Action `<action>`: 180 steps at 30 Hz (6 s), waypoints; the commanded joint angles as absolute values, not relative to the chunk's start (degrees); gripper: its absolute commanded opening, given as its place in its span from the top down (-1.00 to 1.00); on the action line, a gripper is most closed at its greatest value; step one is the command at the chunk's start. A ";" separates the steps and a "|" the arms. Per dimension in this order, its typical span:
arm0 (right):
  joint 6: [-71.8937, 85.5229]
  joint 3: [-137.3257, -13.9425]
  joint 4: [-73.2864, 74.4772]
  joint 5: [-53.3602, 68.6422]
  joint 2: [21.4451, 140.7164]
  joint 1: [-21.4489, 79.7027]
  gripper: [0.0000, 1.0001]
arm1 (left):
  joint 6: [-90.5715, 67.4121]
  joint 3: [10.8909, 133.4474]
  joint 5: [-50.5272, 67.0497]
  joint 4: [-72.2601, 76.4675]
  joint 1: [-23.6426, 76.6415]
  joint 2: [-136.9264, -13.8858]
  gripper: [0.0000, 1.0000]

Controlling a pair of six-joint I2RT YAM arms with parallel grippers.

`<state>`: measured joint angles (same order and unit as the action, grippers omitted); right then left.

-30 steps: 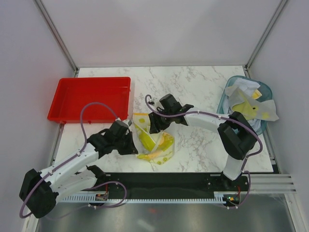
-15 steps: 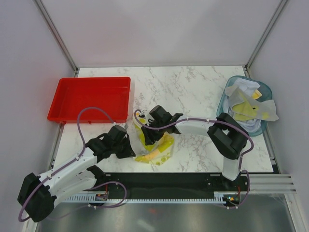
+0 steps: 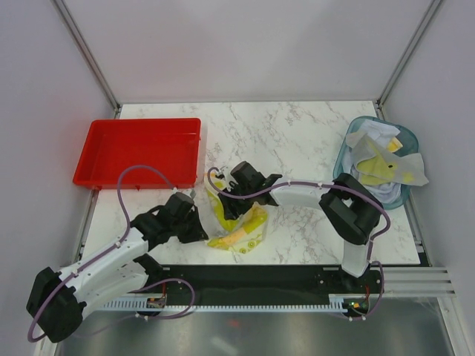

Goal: Fold and stack the towels
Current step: Flatten out the crumpled towel, then fold the towel

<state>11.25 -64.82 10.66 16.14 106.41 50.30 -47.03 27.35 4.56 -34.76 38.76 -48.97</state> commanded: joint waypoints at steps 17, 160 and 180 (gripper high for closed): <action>25.39 -66.26 33.18 -4.30 79.20 37.79 1.00 | -39.82 37.97 4.92 -24.27 39.02 -50.36 0.95; 11.85 -51.60 -4.83 28.92 80.34 10.02 1.00 | -5.80 68.39 21.54 -17.23 28.65 -86.84 0.95; 18.19 -32.43 -7.47 22.51 68.73 14.33 1.00 | -8.52 58.63 15.03 -19.16 36.55 -82.79 0.96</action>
